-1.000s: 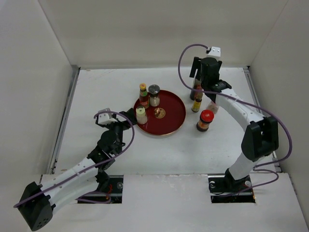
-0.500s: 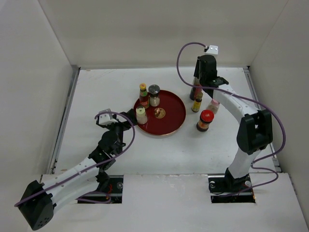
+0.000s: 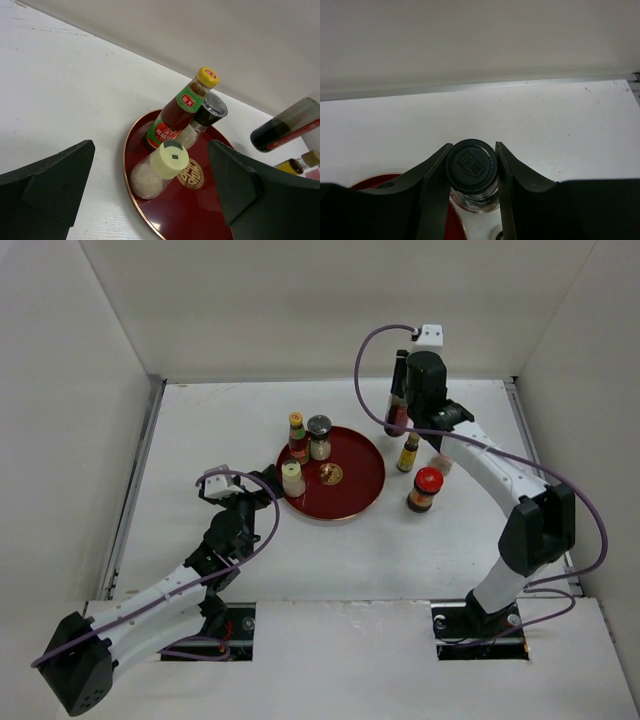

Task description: Organize the condiment bottles

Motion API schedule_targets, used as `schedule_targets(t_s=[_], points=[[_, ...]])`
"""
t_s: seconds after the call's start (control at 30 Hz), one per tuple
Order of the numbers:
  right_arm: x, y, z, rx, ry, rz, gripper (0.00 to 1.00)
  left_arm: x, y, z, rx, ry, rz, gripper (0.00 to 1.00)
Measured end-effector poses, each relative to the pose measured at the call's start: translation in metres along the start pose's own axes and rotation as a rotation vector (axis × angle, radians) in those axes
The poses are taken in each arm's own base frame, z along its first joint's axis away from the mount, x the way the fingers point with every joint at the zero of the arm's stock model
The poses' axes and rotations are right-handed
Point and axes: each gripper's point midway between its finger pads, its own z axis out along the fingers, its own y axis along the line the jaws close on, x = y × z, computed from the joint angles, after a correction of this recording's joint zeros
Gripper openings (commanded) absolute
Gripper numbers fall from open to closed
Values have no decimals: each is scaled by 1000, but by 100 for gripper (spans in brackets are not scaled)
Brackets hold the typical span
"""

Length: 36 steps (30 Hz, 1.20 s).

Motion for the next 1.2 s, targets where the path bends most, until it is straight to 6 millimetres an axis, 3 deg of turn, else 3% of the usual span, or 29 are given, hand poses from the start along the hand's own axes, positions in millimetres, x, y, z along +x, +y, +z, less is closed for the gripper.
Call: schedule_targets(t_s=[0.17, 0.3, 0.5, 0.73, 0.93, 1.0, 1.07, 1.2], points=[[-31, 37, -31, -95, -82, 29, 19, 2, 0, 1, -2, 3, 3, 100], [-33, 64, -43, -154, -102, 35, 19, 2, 0, 1, -2, 2, 3, 100], [-5, 99, -35, -201, -62, 3, 19, 1, 0, 1, -1, 1, 2, 100], [43, 117, -17, -212, 23, -55, 19, 1, 0, 1, -1, 1, 2, 100], [49, 133, -21, -240, 19, -54, 21, 1, 0, 1, -1, 2, 2, 100], [51, 140, -23, -252, 14, -51, 27, 1, 0, 1, -1, 2, 2, 100], [53, 144, -24, -258, 8, -47, 44, 1, 0, 1, -1, 2, 2, 100], [53, 147, -24, -250, -24, -5, 70, 2, 0, 1, -1, 2, 2, 100]])
